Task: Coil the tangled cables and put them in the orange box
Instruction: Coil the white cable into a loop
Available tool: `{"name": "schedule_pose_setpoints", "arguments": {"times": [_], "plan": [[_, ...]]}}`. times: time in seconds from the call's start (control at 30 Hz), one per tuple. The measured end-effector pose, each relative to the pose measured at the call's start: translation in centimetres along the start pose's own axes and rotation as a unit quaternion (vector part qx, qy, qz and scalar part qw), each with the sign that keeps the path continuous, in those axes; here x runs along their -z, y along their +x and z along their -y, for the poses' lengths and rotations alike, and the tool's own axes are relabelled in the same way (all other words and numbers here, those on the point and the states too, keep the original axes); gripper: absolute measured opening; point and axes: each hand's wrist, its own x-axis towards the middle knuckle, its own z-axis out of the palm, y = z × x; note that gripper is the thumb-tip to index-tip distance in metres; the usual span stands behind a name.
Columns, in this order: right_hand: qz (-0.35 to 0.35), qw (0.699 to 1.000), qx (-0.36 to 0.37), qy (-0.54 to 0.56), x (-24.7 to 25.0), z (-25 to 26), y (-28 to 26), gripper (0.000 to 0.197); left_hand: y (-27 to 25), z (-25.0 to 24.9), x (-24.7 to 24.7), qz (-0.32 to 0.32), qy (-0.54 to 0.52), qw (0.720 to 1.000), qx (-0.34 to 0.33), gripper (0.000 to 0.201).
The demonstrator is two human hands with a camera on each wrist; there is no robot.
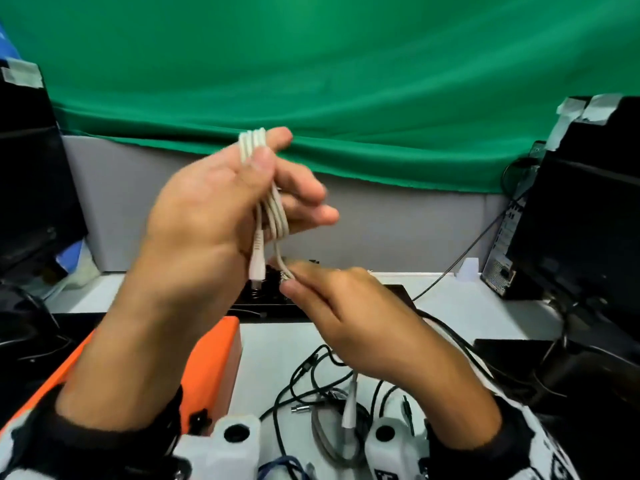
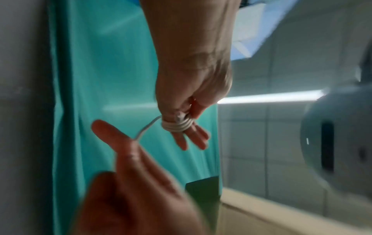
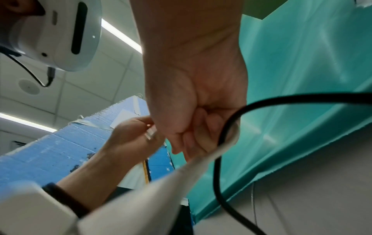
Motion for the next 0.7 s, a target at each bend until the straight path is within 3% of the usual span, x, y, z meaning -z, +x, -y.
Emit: {"name": "schedule_pose_setpoints", "arguments": {"times": [0.07, 0.1, 0.17, 0.2, 0.23, 0.37, 0.47, 0.57, 0.7], "plan": [[-0.008, 1.0, 0.026, -0.005, 0.4, 0.4, -0.2, 0.022, -0.2, 0.9, -0.4, 0.002, 0.176, 0.984, -0.039, 0.026], [-0.023, 0.999, 0.039, -0.006, 0.8, 0.5, -0.4, 0.021, -0.4, 1.6, -0.3, 0.008, 0.281, 0.958, -0.051, 0.024], [-0.077, 0.995, 0.063, 0.008, 1.8, 0.3, -0.7, 0.022, -0.5, 2.3, -0.1, 0.042, 0.482, 0.873, -0.06, 0.025], [-0.104, 0.991, 0.077, 0.02, 2.4, 0.1, -0.8, 0.023, -0.6, 2.2, 0.2, 0.061, 0.538, 0.839, -0.053, 0.028], [-0.132, 0.987, 0.091, 0.032, 2.9, 0.0, -1.0, 0.024, -0.7, 1.9, 0.2, 0.088, 0.551, 0.829, -0.032, 0.032], [-0.248, 0.954, 0.149, 0.072, 4.0, -0.4, -1.7, 0.027, -1.5, 0.2, -0.2, 0.248, 0.437, 0.857, 0.118, 0.046], [-0.29, 0.939, 0.163, 0.09, 4.0, -0.6, -1.8, 0.033, -1.7, -0.3, 0.2, 0.31, 0.344, 0.867, 0.181, 0.043], [-0.305, 0.934, 0.15, 0.109, 3.6, -0.5, -1.5, 0.036, -1.6, -0.1, 0.5, 0.319, 0.219, 0.897, 0.215, 0.035], [-0.303, 0.935, 0.103, 0.151, 3.2, -0.7, -0.8, 0.027, -1.0, 0.6, 0.2, 0.245, 0.028, 0.946, 0.211, 0.026]]}}
